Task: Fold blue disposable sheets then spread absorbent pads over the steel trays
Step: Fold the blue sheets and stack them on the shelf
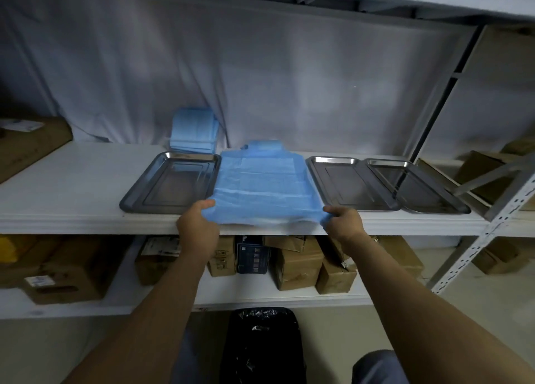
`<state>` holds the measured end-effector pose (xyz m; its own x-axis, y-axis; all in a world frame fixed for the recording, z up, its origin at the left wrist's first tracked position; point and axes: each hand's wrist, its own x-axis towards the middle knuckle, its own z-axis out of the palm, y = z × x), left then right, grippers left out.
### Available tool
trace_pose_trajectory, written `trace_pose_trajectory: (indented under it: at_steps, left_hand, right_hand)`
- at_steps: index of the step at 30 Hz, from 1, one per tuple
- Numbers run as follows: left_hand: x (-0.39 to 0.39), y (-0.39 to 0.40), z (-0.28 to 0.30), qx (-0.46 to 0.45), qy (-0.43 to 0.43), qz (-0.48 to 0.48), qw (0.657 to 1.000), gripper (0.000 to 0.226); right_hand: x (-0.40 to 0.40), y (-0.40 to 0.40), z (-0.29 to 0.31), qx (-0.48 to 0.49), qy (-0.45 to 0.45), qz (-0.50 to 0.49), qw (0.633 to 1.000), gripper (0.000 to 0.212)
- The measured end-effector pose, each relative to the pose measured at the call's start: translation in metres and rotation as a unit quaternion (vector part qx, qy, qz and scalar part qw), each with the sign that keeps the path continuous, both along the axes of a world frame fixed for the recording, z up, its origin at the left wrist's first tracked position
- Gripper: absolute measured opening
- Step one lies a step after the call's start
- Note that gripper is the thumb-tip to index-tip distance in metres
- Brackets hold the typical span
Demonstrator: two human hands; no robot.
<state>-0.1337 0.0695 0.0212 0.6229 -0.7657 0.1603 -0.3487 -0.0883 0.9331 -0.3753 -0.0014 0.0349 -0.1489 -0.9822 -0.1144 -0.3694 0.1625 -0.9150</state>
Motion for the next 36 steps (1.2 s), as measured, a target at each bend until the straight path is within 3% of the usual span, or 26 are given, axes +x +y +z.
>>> trace_pose_trajectory:
  at_steps: [3, 6, 8, 11, 13, 15, 21, 25, 28, 30, 33, 36]
  left_hand:
    - [-0.004, 0.005, 0.003, -0.024, -0.108, 0.024, 0.994, 0.04]
    - [-0.005, 0.003, 0.015, -0.058, -0.182, 0.058, 0.98, 0.025]
    - [-0.002, -0.002, 0.027, -0.092, -0.201, 0.082, 0.972, 0.019]
    - [0.001, -0.016, 0.038, -0.101, -0.183, 0.049, 0.977, 0.018]
    - [0.002, -0.028, 0.033, -0.047, -0.138, -0.013, 0.989, 0.016]
    - [0.006, -0.042, 0.021, -0.012, -0.1, -0.039, 0.994, 0.017]
    - [0.024, -0.11, 0.022, -0.024, 0.071, 0.036, 0.997, 0.015]
    - [0.021, -0.141, 0.003, 0.071, 0.119, -0.025, 0.99, 0.008]
    - [0.022, -0.157, -0.01, 0.173, 0.067, -0.022, 0.982, 0.038]
    - [0.025, -0.173, -0.006, 0.148, 0.026, 0.015, 0.988, 0.047]
    - [0.028, -0.193, 0.005, 0.102, -0.04, 0.039, 0.993, 0.041]
    - [0.025, -0.2, 0.0, 0.143, -0.053, 0.02, 0.988, 0.041]
  right_hand:
    - [-0.001, 0.007, 0.011, -0.049, 0.245, 0.036, 0.968, 0.031]
    - [-0.005, 0.008, 0.025, -0.086, 0.343, 0.017, 0.935, 0.02]
    - [-0.008, 0.004, 0.035, -0.14, 0.328, -0.026, 0.934, 0.026]
    - [-0.008, -0.005, 0.048, -0.171, 0.207, -0.07, 0.961, 0.031]
    - [-0.005, -0.012, 0.046, -0.111, 0.107, -0.045, 0.987, 0.024]
    - [-0.006, -0.024, 0.037, -0.062, 0.077, -0.032, 0.995, 0.01]
    - [-0.004, -0.079, 0.035, -0.083, -0.004, -0.1, 0.992, 0.007]
    - [0.01, -0.112, 0.02, -0.015, 0.07, -0.035, 0.997, 0.026]
    - [0.018, -0.135, 0.011, -0.004, 0.135, -0.012, 0.991, 0.028]
    - [0.024, -0.154, 0.013, -0.028, 0.161, -0.019, 0.986, 0.029]
    - [0.036, -0.176, 0.014, -0.085, 0.146, -0.045, 0.985, 0.031]
    - [0.045, -0.191, -0.004, -0.073, 0.19, -0.005, 0.979, 0.032]
